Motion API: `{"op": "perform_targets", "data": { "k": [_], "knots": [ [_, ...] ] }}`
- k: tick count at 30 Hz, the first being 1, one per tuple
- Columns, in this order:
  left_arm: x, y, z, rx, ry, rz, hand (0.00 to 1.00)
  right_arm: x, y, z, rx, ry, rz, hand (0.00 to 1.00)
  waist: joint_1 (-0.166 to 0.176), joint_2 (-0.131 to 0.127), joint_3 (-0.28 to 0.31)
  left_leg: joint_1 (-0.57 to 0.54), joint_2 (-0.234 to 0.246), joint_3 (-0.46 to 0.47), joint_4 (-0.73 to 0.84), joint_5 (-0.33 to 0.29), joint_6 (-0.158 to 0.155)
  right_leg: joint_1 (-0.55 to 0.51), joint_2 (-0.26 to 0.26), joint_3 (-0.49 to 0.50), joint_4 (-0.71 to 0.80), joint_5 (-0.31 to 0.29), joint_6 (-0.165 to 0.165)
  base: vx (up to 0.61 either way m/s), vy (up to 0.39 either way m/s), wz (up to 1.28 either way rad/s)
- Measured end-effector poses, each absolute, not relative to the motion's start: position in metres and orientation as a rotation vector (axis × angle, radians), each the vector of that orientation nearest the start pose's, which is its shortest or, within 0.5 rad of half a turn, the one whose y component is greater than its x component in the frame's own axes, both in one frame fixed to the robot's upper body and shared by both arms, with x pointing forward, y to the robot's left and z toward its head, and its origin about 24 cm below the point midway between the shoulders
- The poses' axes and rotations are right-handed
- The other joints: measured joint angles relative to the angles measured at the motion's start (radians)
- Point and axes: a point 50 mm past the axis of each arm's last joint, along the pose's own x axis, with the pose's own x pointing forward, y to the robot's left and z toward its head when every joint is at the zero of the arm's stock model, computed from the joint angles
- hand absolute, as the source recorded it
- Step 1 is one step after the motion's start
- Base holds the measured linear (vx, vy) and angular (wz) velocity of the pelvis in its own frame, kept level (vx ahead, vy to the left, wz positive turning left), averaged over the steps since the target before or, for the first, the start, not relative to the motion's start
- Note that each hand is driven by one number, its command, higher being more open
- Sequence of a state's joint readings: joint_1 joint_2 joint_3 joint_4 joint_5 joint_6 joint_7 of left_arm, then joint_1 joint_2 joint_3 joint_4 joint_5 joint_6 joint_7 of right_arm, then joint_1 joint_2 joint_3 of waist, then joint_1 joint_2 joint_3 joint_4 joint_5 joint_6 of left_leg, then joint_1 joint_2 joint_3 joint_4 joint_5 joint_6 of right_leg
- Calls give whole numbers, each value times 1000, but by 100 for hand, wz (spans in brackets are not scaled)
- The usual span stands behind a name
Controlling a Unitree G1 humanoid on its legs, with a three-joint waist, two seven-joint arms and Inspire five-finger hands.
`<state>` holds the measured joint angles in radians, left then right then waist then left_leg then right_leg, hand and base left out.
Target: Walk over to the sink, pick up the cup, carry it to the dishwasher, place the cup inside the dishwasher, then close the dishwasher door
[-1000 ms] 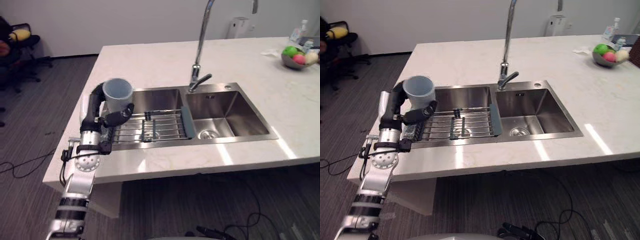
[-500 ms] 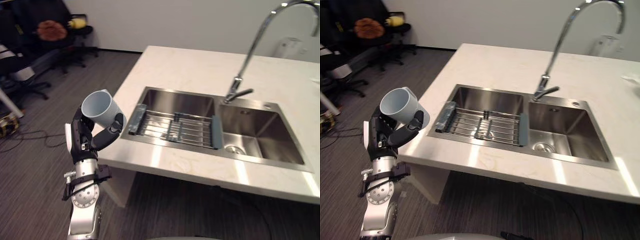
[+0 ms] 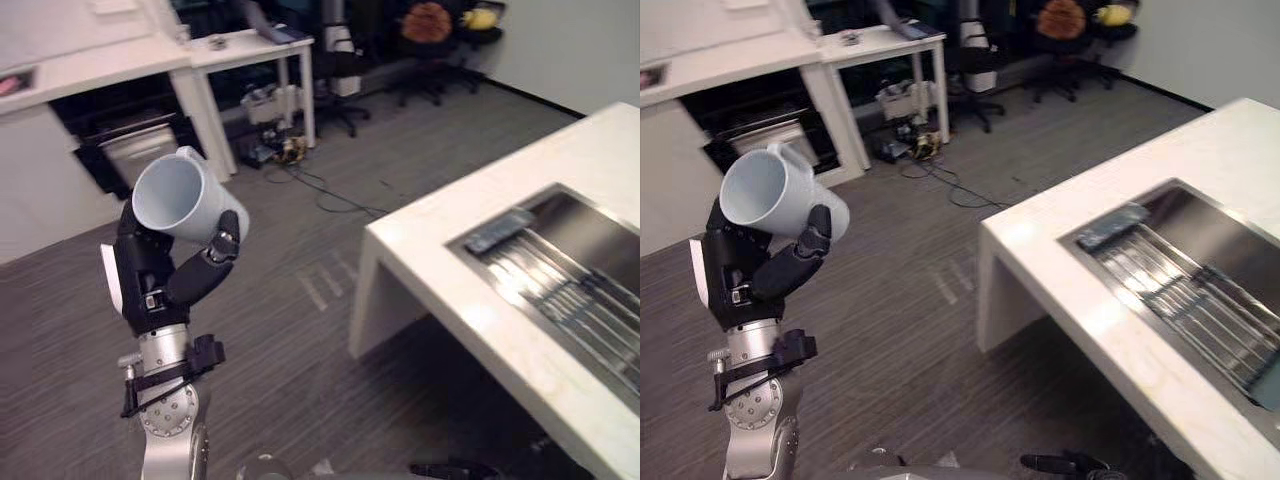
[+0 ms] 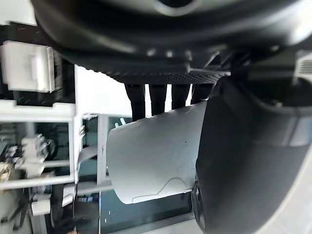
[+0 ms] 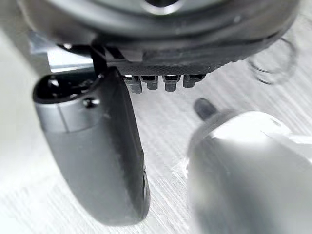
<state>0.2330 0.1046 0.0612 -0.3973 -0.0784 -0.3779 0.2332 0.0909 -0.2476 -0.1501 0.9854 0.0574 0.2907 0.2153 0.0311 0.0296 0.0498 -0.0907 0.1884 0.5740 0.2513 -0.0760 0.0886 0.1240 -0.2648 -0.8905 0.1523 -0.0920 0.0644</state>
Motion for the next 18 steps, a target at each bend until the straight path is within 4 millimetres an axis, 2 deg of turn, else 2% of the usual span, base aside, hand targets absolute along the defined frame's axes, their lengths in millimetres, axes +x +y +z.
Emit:
{"op": "perform_targets", "data": {
  "k": [1,2,3,4,6,8,9,10,11,12,13,14,15,16,17,18],
  "knots": [
    [190,197,118,4,-550,300,0,83,-243,-155,104,1320,-136,100,0,-9,4,19,-46,8,-111,41,-22,-3,-19,-33,-4,28,16,-116,240,71],
    [184,201,109,11,-503,331,0,91,-231,-156,126,1318,-117,100,23,-7,6,48,-83,35,-193,77,-24,-2,-35,-47,-17,72,50,-112,208,39],
    [183,202,107,14,-492,335,0,92,-229,-157,128,1318,-113,100,27,-6,6,54,-91,38,-207,83,-27,-1,-40,-49,-17,76,55,-113,169,2],
    [179,203,102,20,-464,343,0,93,-225,-157,135,1315,-103,100,31,2,6,74,-123,38,-261,100,-45,4,-59,-52,-16,91,66,-89,135,12],
    [178,198,100,12,-452,319,0,95,-225,-156,119,1306,-96,100,19,10,11,86,-142,78,-290,99,-38,20,-86,-80,-14,126,71,-67,160,50],
    [180,193,100,3,-453,294,0,99,-227,-154,96,1292,-93,100,15,27,24,88,-163,69,-294,96,-20,16,-115,-44,33,161,50,-24,176,64],
    [183,187,101,-10,-457,266,0,101,-230,-151,87,1268,-111,100,8,38,30,99,-189,19,-300,102,-4,8,-149,59,108,170,19,30,205,126],
    [190,175,101,-36,-468,215,0,98,-232,-149,87,1245,-135,100,-14,49,31,93,-202,-66,-305,110,19,-41,-160,245,214,164,-55,44,192,166],
    [194,170,101,-46,-475,189,0,98,-232,-149,102,1225,-149,100,-26,52,32,81,-204,-116,-305,111,19,-56,-130,347,235,102,-44,33,120,226],
    [203,158,100,-63,-482,133,0,95,-229,-149,138,1211,-176,100,-35,53,35,69,-208,-211,-317,125,14,-72,-42,512,233,-3,-23,12,32,225],
    [207,151,96,-71,-466,101,0,93,-223,-151,180,1204,-199,100,-37,51,37,79,-217,-267,-339,114,19,-82,33,621,231,-59,-17,18,3,229],
    [209,149,91,-74,-445,98,0,92,-218,-152,210,1201,-222,100,-43,51,37,96,-216,-244,-339,74,18,-84,76,671,221,-90,-10,47,-22,161],
    [209,149,89,-74,-435,98,0,91,-213,-153,228,1198,-226,100,-46,32,36,103,-213,-200,-309,43,17,-87,79,700,211,-110,5,163,-51,156],
    [212,147,92,-72,-450,85,0,91,-210,-151,240,1168,-243,100,-44,12,50,95,-214,-144,-191,13,28,-87,69,747,210,-146,43,181,-50,129],
    [212,146,93,-74,-450,80,0,88,-210,-152,241,1176,-245,100,-44,2,42,104,-233,-167,-186,4,24,-95,60,769,209,-150,50,245,-43,158],
    [213,142,95,-84,-459,65,0,86,-209,-152,234,1179,-240,100,-48,5,38,126,-256,-219,-191,-4,26,-115,72,786,212,-151,50,201,-11,126]
  ]
}}
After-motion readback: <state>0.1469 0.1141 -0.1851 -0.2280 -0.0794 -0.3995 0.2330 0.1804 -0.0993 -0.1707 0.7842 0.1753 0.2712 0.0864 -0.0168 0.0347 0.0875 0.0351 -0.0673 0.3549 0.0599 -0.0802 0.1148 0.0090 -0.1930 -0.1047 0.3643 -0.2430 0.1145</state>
